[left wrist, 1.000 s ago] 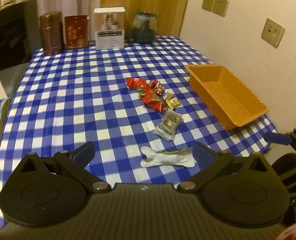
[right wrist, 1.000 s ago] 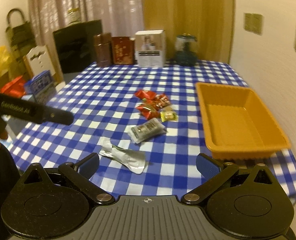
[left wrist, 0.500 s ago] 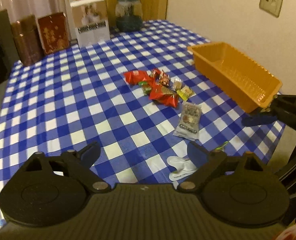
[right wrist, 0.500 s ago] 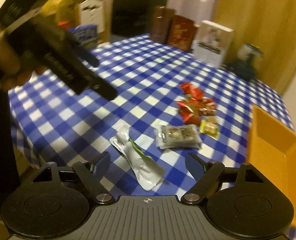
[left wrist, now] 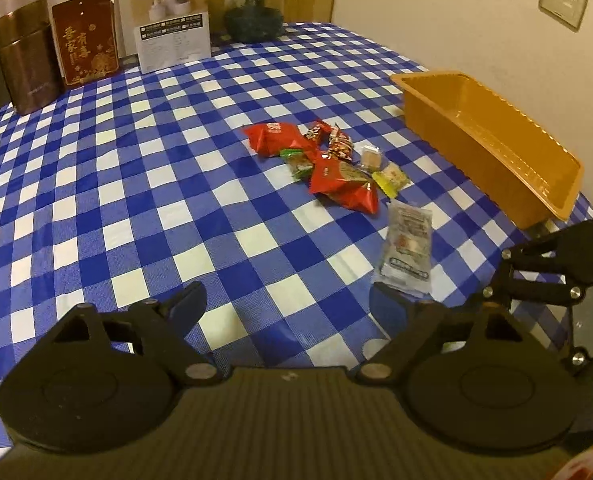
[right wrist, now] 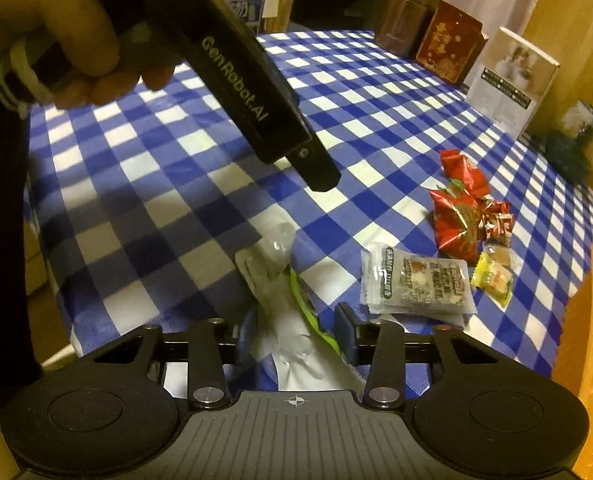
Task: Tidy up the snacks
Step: 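Grasp the white-and-green wrapped bar with the right gripper while the left gripper approaches the clear cookie packet, then grasp the clear cookie packet with the left gripper while the right gripper lifts the bar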
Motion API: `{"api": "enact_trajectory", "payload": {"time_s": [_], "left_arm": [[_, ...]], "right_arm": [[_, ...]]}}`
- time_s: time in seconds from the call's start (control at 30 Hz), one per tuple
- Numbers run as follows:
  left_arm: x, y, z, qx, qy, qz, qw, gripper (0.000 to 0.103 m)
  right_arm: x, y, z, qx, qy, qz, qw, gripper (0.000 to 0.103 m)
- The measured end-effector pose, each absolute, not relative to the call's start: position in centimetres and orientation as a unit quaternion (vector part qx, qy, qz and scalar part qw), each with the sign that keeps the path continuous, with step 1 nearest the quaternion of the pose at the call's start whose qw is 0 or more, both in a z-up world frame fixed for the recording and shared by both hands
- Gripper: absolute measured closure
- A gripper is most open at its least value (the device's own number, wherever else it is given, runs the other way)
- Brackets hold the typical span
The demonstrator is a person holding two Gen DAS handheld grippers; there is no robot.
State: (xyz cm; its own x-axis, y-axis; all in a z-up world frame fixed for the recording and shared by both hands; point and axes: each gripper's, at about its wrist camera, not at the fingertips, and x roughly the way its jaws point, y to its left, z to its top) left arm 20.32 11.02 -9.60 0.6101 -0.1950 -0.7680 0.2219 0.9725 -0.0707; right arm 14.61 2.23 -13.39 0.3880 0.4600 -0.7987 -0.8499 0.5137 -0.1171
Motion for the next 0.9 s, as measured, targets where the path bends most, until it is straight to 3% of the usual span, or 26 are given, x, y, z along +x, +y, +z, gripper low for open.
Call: {"api": "enact_trajectory", "payload": {"time_s": [0.07,0.43,0.9], "left_arm": [[20.5,11.3,-9.6,0.005,0.422,-0.116,0.899,0.016],[20.6,9.7,-9.9,0.012,0.42,-0.135,0.897,0.016],[23.2,0.3,-11.8,0.096,0.409,-0.218,0.881,0.049]], "right_arm": [[14.6,2.0,-13.4,-0.252,0.374,0.411,0.792,0.075],[12.6,-3.6,-11.5,-0.111,0.411,0.28,0.861,0.078],[12.5,-9.5,-10.8,0.018,0.406,0.125,0.905,0.078]]}}
